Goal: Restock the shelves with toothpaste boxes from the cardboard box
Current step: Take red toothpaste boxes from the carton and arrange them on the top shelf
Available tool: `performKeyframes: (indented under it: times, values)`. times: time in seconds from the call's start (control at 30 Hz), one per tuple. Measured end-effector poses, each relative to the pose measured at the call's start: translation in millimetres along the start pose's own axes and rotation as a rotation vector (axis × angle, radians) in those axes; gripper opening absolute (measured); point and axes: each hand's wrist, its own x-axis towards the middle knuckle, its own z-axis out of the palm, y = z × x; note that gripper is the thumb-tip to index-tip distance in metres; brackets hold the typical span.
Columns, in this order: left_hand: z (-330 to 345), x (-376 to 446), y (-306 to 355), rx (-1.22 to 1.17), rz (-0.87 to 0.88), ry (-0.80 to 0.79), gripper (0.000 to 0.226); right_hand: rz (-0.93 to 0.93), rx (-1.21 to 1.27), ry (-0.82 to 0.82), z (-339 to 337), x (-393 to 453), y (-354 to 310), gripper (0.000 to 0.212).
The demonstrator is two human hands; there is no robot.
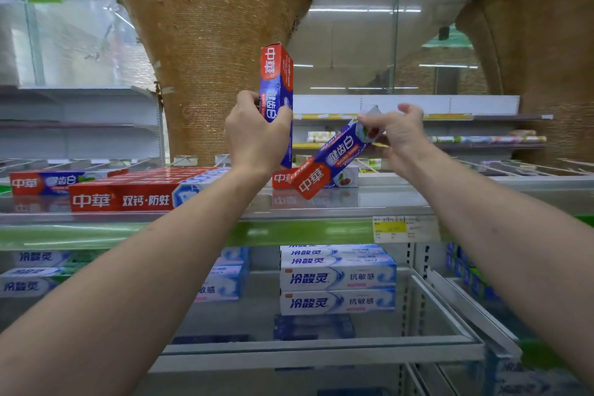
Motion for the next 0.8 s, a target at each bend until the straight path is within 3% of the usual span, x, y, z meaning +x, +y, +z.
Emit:
performKeyframes:
  times: [0.2,0.37,0.8]
  values:
    - [1,2,-1,0.008,-0.006,0.015,0.036,-0.033,-0.693,-0.344,-37,-6,-19,0.040]
    - [-3,8,-6,-0.004,-0.024,0.014,0.035,-0.166,-1.340,-0.477,-12,-1,-3,0.040]
    - [-5,12,-15,0.033,-0.012,0.005,0.036,-0.152,-1.373,-0.424,18,29,37,0.037]
